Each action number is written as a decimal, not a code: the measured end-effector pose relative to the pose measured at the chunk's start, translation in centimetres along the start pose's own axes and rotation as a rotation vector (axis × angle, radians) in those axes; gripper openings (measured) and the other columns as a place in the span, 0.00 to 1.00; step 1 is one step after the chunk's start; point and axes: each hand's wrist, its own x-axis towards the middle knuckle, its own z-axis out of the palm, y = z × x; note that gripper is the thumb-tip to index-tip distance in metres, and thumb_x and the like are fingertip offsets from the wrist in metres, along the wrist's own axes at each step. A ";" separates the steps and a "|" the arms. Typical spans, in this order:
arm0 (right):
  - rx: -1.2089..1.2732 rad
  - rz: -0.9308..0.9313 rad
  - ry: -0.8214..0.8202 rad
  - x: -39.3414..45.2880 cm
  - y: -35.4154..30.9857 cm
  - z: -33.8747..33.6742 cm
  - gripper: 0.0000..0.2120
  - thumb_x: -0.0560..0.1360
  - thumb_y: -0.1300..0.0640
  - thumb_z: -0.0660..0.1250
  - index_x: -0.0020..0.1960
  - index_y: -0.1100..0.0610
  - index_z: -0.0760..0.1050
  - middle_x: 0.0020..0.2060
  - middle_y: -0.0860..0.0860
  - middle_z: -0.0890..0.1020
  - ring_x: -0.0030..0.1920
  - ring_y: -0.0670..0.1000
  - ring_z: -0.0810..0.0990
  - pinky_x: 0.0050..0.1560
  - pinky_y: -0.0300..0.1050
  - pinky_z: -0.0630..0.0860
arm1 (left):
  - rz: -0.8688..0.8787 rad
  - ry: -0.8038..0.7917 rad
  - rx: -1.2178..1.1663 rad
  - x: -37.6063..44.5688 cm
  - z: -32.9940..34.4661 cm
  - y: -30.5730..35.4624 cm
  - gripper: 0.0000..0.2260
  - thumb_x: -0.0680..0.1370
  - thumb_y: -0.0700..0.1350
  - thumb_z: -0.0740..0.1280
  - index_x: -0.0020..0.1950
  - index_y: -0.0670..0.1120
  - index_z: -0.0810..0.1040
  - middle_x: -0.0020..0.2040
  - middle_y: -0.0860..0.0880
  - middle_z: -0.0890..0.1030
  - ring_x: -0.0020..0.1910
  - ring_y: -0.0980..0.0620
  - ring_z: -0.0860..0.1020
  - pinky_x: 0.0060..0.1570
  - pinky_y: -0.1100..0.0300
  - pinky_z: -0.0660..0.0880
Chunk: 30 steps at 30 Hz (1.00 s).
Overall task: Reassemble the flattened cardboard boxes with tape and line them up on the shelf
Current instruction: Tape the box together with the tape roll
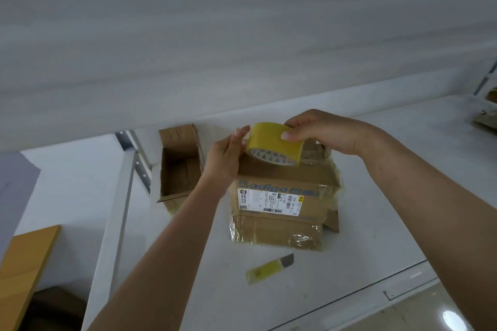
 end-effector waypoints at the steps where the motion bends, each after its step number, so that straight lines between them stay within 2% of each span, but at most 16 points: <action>1: 0.009 -0.006 -0.019 0.1 0.1 -0.4 0.08 0.78 0.56 0.66 0.41 0.53 0.80 0.34 0.44 0.83 0.38 0.42 0.80 0.45 0.40 0.70 | 0.008 0.003 0.027 0.2 -0.1 -0.1 0.19 0.84 0.53 0.55 0.68 0.46 0.77 0.60 0.46 0.82 0.63 0.52 0.78 0.68 0.49 0.71; 4: -0.023 -0.026 0.044 0.6 -0.4 -1.1 0.06 0.77 0.56 0.67 0.42 0.52 0.80 0.37 0.46 0.82 0.44 0.47 0.79 0.50 0.44 0.73 | 0.002 0.025 0.046 0.5 -0.3 -0.4 0.18 0.84 0.54 0.55 0.68 0.49 0.77 0.53 0.46 0.85 0.60 0.54 0.80 0.68 0.51 0.71; 5: -0.037 -0.017 0.090 0.9 -0.6 -1.4 0.05 0.76 0.54 0.69 0.42 0.51 0.81 0.36 0.44 0.83 0.43 0.45 0.80 0.49 0.39 0.74 | -0.004 0.031 0.029 0.6 -0.4 -0.6 0.18 0.84 0.54 0.55 0.68 0.50 0.77 0.51 0.46 0.86 0.59 0.54 0.80 0.68 0.52 0.70; 7: -0.125 0.030 0.196 1.4 -0.9 -2.1 0.09 0.73 0.47 0.72 0.42 0.52 0.82 0.32 0.42 0.83 0.34 0.40 0.80 0.35 0.28 0.72 | -0.005 0.042 0.025 0.8 -0.5 -0.8 0.18 0.84 0.55 0.54 0.68 0.50 0.76 0.49 0.46 0.86 0.57 0.55 0.81 0.68 0.53 0.70; 8: -0.214 0.060 0.244 1.7 -0.9 -2.3 0.14 0.71 0.44 0.73 0.42 0.55 0.82 0.31 0.45 0.82 0.30 0.41 0.78 0.28 0.28 0.70 | -0.006 0.051 0.032 1.0 -0.6 -0.9 0.19 0.84 0.55 0.54 0.67 0.50 0.76 0.47 0.47 0.86 0.56 0.55 0.82 0.68 0.54 0.70; 10: -0.346 0.117 0.284 2.2 -0.5 -2.4 0.24 0.69 0.38 0.73 0.44 0.61 0.83 0.32 0.50 0.81 0.27 0.44 0.76 0.24 0.31 0.69 | -0.026 0.071 0.025 1.3 -0.6 -1.0 0.19 0.84 0.55 0.54 0.67 0.50 0.77 0.45 0.48 0.87 0.53 0.55 0.83 0.64 0.56 0.73; 12: -0.313 0.130 0.261 2.6 0.0 -1.9 0.29 0.68 0.34 0.72 0.44 0.63 0.83 0.31 0.52 0.82 0.29 0.47 0.78 0.30 0.36 0.72 | -0.087 0.093 -0.074 1.4 -0.6 -1.1 0.18 0.84 0.54 0.54 0.66 0.47 0.76 0.44 0.47 0.86 0.50 0.53 0.84 0.60 0.57 0.76; 15: -0.160 0.142 0.270 2.9 0.8 -1.2 0.28 0.69 0.34 0.70 0.46 0.61 0.83 0.39 0.54 0.85 0.40 0.53 0.84 0.45 0.46 0.77 | -0.188 0.140 -0.223 1.6 -0.9 -1.2 0.16 0.85 0.51 0.55 0.64 0.43 0.76 0.44 0.44 0.86 0.46 0.49 0.85 0.49 0.57 0.79; 16: -0.128 0.135 0.270 3.0 1.0 -1.1 0.26 0.70 0.35 0.70 0.46 0.59 0.83 0.39 0.54 0.86 0.42 0.54 0.84 0.47 0.47 0.78 | -0.216 0.157 -0.257 1.6 -1.0 -1.3 0.16 0.85 0.50 0.56 0.63 0.43 0.76 0.45 0.43 0.86 0.46 0.48 0.85 0.46 0.57 0.79; 17: -0.123 0.113 0.267 3.0 1.1 -0.9 0.23 0.71 0.37 0.70 0.44 0.58 0.83 0.37 0.51 0.85 0.40 0.52 0.84 0.44 0.45 0.78 | -0.234 0.173 -0.280 1.6 -1.1 -1.4 0.15 0.85 0.49 0.56 0.62 0.43 0.76 0.46 0.43 0.86 0.47 0.47 0.85 0.45 0.57 0.80; 20: -0.144 0.052 0.293 3.0 1.0 -0.2 0.20 0.71 0.38 0.71 0.37 0.56 0.81 0.26 0.45 0.81 0.27 0.43 0.80 0.28 0.35 0.72 | -0.269 0.222 -0.251 1.8 -1.2 -2.2 0.15 0.84 0.49 0.58 0.61 0.41 0.78 0.52 0.43 0.83 0.53 0.47 0.81 0.54 0.52 0.78; 21: -0.138 0.036 0.314 3.1 1.0 0.0 0.22 0.71 0.38 0.71 0.37 0.58 0.81 0.24 0.45 0.79 0.25 0.43 0.78 0.27 0.35 0.71 | -0.288 0.229 -0.229 1.9 -1.3 -2.6 0.14 0.84 0.48 0.59 0.57 0.40 0.79 0.50 0.43 0.81 0.51 0.48 0.79 0.55 0.53 0.76; 23: -0.134 0.006 0.363 3.3 1.0 0.3 0.24 0.71 0.39 0.72 0.38 0.62 0.80 0.23 0.46 0.77 0.24 0.42 0.75 0.29 0.37 0.70 | -0.356 0.214 -0.183 1.7 -1.1 -2.9 0.13 0.83 0.48 0.61 0.48 0.40 0.78 0.43 0.44 0.77 0.42 0.49 0.76 0.50 0.54 0.74; 24: -0.131 -0.001 0.384 3.4 1.1 0.5 0.25 0.71 0.39 0.72 0.38 0.63 0.80 0.23 0.48 0.77 0.23 0.43 0.74 0.30 0.38 0.70 | -0.403 0.192 -0.163 1.6 -1.0 -3.1 0.13 0.83 0.48 0.61 0.48 0.40 0.77 0.42 0.43 0.76 0.41 0.49 0.76 0.50 0.53 0.74; 27: -0.119 -0.005 0.403 3.4 1.3 1.0 0.26 0.72 0.41 0.72 0.39 0.66 0.79 0.27 0.53 0.78 0.24 0.44 0.74 0.32 0.39 0.70 | -0.570 0.114 -0.201 1.5 -0.8 -3.7 0.17 0.83 0.50 0.61 0.58 0.35 0.77 0.54 0.37 0.81 0.55 0.40 0.80 0.64 0.46 0.74; 30: -0.088 -0.009 0.423 3.3 1.8 1.4 0.27 0.72 0.43 0.72 0.41 0.70 0.78 0.26 0.52 0.77 0.23 0.43 0.73 0.33 0.39 0.71 | -0.621 0.049 -0.286 1.0 -0.7 -4.0 0.18 0.83 0.50 0.61 0.64 0.38 0.77 0.60 0.38 0.81 0.61 0.39 0.79 0.65 0.41 0.72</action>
